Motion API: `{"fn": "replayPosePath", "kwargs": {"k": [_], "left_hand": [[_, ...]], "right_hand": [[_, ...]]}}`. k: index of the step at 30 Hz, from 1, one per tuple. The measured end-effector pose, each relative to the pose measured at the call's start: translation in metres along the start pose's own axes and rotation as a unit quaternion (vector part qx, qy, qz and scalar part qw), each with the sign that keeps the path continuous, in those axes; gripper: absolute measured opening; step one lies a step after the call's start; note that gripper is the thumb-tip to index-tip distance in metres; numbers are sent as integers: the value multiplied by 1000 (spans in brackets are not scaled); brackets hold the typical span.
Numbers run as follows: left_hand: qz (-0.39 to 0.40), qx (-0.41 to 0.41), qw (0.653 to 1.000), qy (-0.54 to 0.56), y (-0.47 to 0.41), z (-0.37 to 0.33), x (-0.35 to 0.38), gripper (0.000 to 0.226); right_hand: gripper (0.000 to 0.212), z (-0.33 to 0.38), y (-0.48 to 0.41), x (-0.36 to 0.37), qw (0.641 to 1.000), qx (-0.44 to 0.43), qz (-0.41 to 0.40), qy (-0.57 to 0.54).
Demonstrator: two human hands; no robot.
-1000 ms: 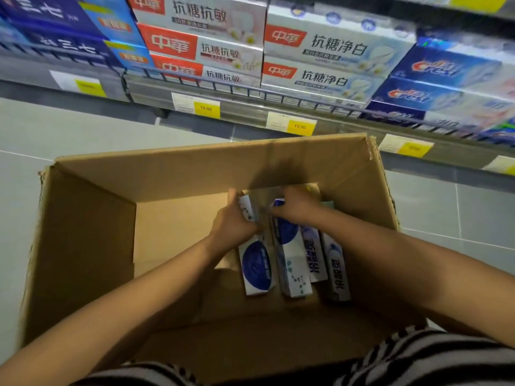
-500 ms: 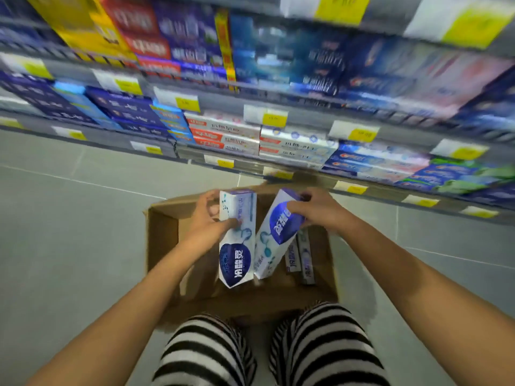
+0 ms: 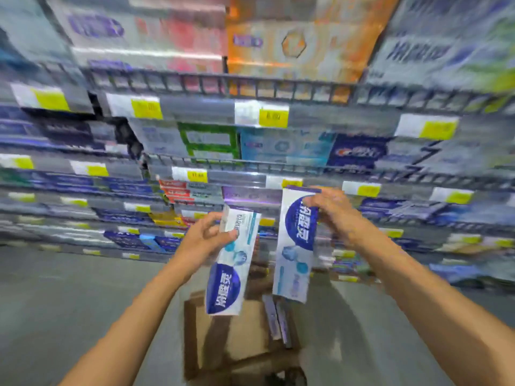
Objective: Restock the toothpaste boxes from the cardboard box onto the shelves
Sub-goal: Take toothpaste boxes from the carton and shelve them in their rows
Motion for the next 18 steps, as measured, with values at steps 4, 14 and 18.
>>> {"fn": "replayPosePath", "kwargs": {"k": [4,14,18], "left_hand": [[16,77,997,-14,31,-116,8,21],[119,242,962,-51,90,-278,41,35],[144,289,946,-42,102,-306,48,59]], "right_hand": [[18,112,47,-21,993,-75,-47,-79],[7,245,138,-56,963,-238,-125,-25],[13,257,160,-70,953,-245,-169,-54]]}}
Point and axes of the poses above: each hand's wrist, its own y-axis away from the middle knuckle, its own x-axis out of the palm, z = x × y, the point moved 9 cm from there along -y, towards the middle knuckle, and after that the axes turned 2 degrees about -z, right-handed, at the moved point
